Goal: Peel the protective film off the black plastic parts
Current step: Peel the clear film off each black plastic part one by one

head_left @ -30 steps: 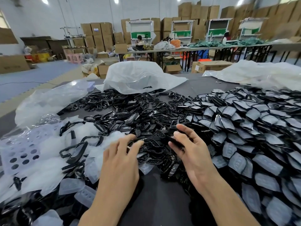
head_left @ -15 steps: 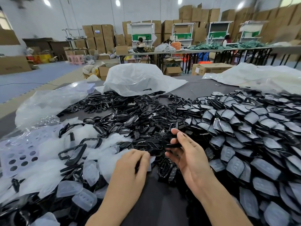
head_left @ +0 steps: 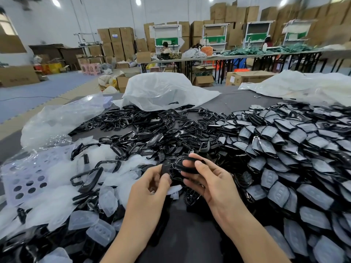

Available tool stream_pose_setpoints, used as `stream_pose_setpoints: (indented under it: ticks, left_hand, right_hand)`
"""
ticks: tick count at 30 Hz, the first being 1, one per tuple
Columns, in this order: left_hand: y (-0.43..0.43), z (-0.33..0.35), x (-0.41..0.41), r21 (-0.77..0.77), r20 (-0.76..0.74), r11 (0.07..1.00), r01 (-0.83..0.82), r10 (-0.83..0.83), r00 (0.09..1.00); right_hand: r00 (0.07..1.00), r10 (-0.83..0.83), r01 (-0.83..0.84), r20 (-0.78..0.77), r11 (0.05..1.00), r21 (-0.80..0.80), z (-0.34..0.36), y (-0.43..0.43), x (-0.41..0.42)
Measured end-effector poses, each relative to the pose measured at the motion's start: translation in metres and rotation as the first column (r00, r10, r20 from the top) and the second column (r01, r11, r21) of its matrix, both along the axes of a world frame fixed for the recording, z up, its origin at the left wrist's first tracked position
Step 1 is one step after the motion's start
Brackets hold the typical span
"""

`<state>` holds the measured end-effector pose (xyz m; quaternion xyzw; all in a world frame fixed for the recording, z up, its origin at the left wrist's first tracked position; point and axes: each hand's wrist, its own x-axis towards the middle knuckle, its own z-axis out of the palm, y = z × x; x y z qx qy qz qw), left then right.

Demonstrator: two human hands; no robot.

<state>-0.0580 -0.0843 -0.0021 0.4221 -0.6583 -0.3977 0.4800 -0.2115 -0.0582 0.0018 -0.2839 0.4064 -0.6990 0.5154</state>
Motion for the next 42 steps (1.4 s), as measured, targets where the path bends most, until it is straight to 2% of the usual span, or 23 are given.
stream_pose_setpoints:
  ticks: [13, 18, 25, 37, 42]
  left_hand:
    - [0.002, 0.0, 0.001, -0.067, 0.018, 0.998, -0.001, 0.002, 1.0]
    - [0.001, 0.0, 0.001, -0.057, -0.051, 0.997, -0.052, 0.049, 0.997]
    - [-0.004, 0.003, 0.002, 0.099, -0.262, 0.995, -0.013, 0.039, 0.964]
    - [-0.003, -0.001, 0.003, -0.006, -0.126, 0.994, -0.108, 0.106, 0.986]
    - [-0.01, -0.003, 0.007, 0.077, -0.182, 0.997, -0.001, 0.016, 0.983]
  right_hand:
    - [0.997, -0.062, 0.062, 0.041, 0.998, -0.002, -0.006, -0.003, 0.0]
    - [0.997, -0.045, 0.045, 0.06, 0.999, 0.007, -0.007, -0.004, 0.001]
    - [0.999, -0.011, 0.009, 0.049, 1.0, 0.025, -0.005, -0.004, 0.005]
    - [0.975, 0.159, -0.163, -0.153, 0.987, -0.015, -0.005, 0.004, 0.016]
    - [0.954, 0.173, -0.191, -0.245, 0.98, -0.051, -0.003, 0.007, 0.016]
